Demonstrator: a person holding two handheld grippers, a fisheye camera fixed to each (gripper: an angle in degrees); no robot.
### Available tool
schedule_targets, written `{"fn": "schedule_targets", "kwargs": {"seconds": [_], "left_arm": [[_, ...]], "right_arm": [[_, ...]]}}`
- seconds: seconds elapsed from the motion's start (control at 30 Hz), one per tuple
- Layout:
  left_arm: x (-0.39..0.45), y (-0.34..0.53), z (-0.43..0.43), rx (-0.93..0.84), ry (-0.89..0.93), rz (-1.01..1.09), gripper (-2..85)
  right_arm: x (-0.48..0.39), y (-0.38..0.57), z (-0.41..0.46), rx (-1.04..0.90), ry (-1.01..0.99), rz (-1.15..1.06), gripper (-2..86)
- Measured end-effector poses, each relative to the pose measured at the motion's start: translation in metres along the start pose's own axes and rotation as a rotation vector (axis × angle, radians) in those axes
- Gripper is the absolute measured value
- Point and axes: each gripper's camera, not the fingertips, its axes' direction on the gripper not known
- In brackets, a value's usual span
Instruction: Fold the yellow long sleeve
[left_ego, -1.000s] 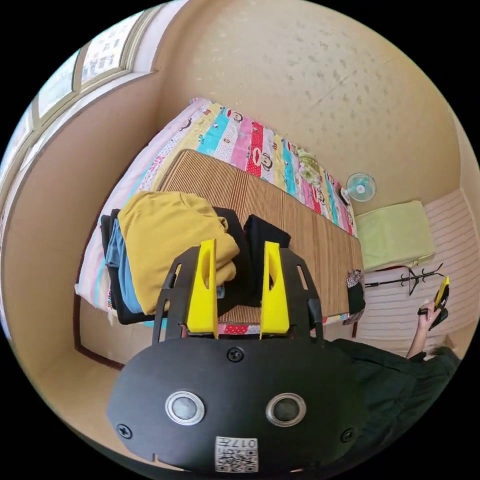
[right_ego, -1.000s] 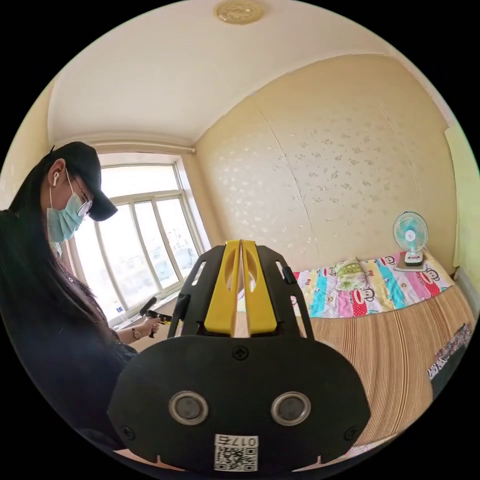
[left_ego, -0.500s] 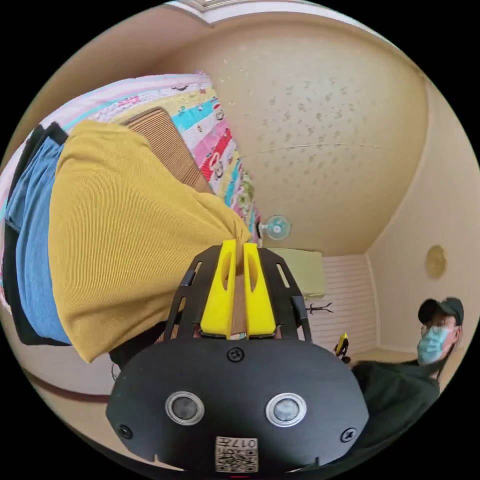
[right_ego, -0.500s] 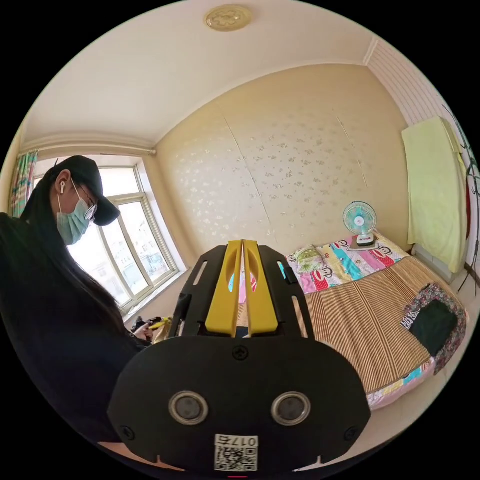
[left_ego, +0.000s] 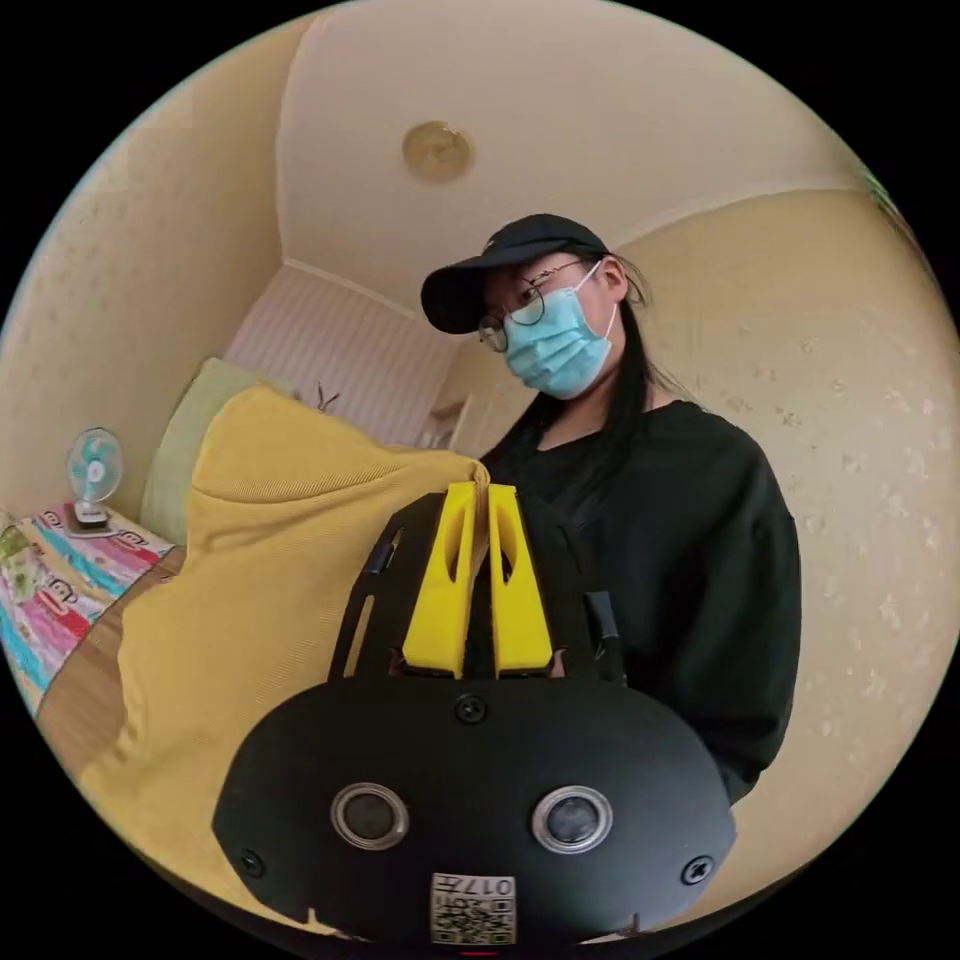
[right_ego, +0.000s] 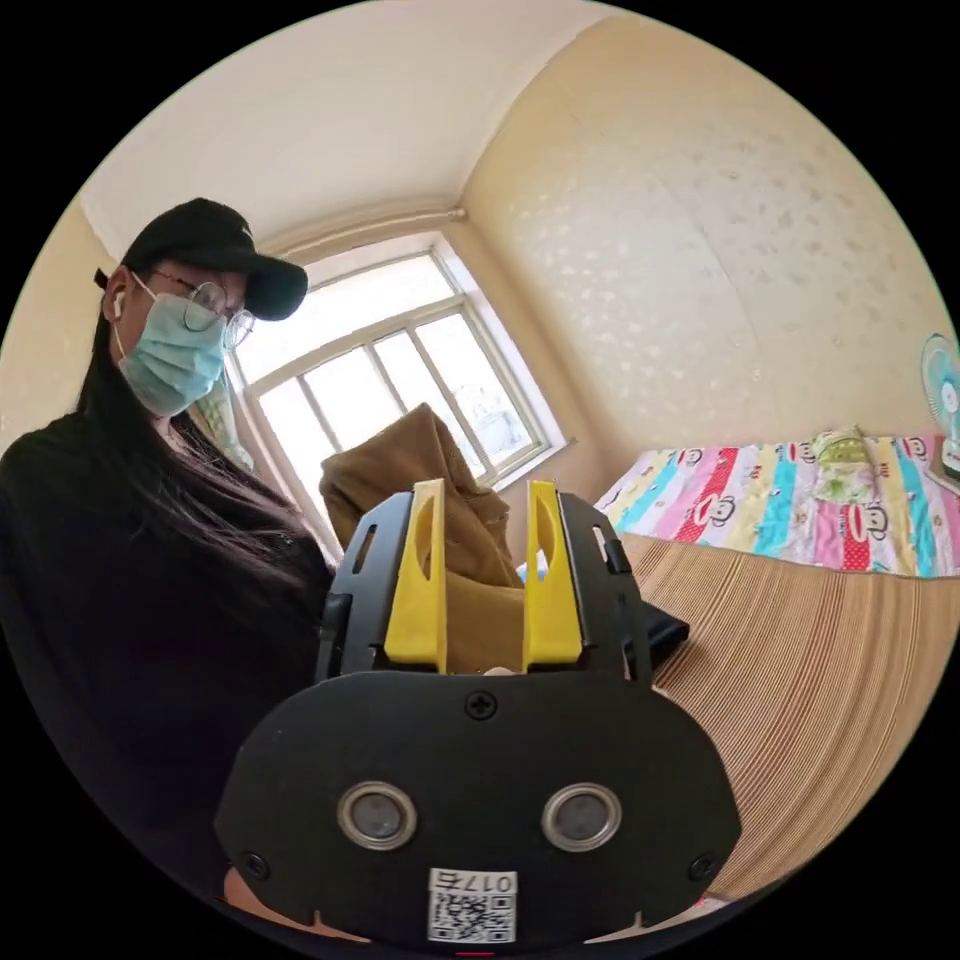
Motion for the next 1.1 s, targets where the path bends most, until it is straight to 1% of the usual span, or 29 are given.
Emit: {"fn": "schedule_targets", "kwargs": {"seconds": [0.03,0.1,0.13,0.17,0.2,0.23,0.27,0.3,0.33,0.4,0.43,0.47,0.5,0.57,0.63,0.7,0.73,0.8,0.87,0.93,1.0,1.1], "left_arm": [[-0.014,0.001,0.015,0.012,0.053,-0.011,0.1],[-0.062,0.012,0.073,0.032,0.184,-0.083,0.1],[-0.071,0.015,0.087,0.020,0.199,-0.104,0.1],[-0.084,0.019,0.111,-0.010,0.209,-0.131,0.3],[-0.089,0.021,0.127,-0.020,0.185,-0.143,0.5],[-0.090,0.022,0.131,-0.020,0.162,-0.149,0.8],[-0.090,0.023,0.136,-0.016,0.103,-0.170,1.2],[-0.091,0.024,0.136,-0.023,0.012,-0.242,2.1],[-0.092,0.025,0.134,-0.042,-0.040,-0.304,2.5],[-0.097,0.029,0.122,-0.145,-0.315,-0.628,3.9],[-0.096,0.030,0.120,-0.168,-0.407,-0.698,4.4],[-0.091,0.026,0.121,-0.207,-0.598,-0.783,6.3],[-0.087,0.019,0.132,-0.235,-0.736,-0.793,8.9],[-0.092,0.009,0.160,-0.239,-0.814,-0.759,10.2],[-0.116,0.006,0.197,-0.245,-0.832,-0.742,11.6],[-0.159,0.006,0.249,-0.254,-0.805,-0.728,15.5],[-0.169,0.006,0.261,-0.257,-0.791,-0.721,15.9],[-0.200,0.002,0.299,-0.267,-0.765,-0.709,16.8],[-0.209,-0.005,0.314,-0.259,-0.795,-0.699,17.2],[-0.209,-0.011,0.318,-0.263,-0.882,-0.692,16.2],[-0.210,-0.010,0.317,-0.265,-0.985,-0.712,11.4],[-0.203,-0.003,0.307,-0.207,-0.968,-0.684,7.5]], "right_arm": [[0.001,-0.001,0.018,-0.079,-0.035,-0.039,12.6],[-0.008,0.004,0.037,-0.138,-0.055,-0.122,12.1],[-0.013,0.008,0.041,-0.159,-0.049,-0.166,10.7],[-0.013,0.010,0.037,-0.162,-0.007,-0.167,6.8],[-0.011,0.011,0.032,-0.145,0.015,-0.159,4.9],[-0.005,0.014,0.013,-0.076,0.048,-0.128,4.2],[0.004,0.016,-0.010,-0.008,0.065,-0.078,3.9],[0.009,0.017,-0.021,0.017,0.077,-0.053,3.9],[0.016,0.019,-0.041,0.050,0.119,-0.017,3.9],[0.019,0.020,-0.066,0.074,0.189,-0.020,3.9],[0.019,0.019,-0.078,0.069,0.198,-0.041,3.9],[0.022,0.018,-0.083,0.038,0.209,-0.054,4.0],[0.023,0.017,-0.083,0.020,0.223,-0.063,4.0],[0.035,0.022,-0.067,-0.084,0.266,-0.091,4.1],[0.050,0.028,-0.053,-0.112,0.308,-0.044,4.2],[0.065,0.030,-0.051,-0.082,0.261,0.018,4.2],[0.070,0.027,-0.050,-0.069,0.246,0.025,4.3],[0.066,0.019,-0.045,-0.089,0.281,-0.026,4.3],[0.056,0.009,-0.036,-0.135,0.362,-0.105,4.3],[0.055,0.004,-0.030,-0.158,0.378,-0.130,4.4],[0.058,0.001,-0.023,-0.167,0.360,-0.135,4.6],[0.060,-0.002,-0.010,-0.164,0.368,-0.154,5.0]]}}
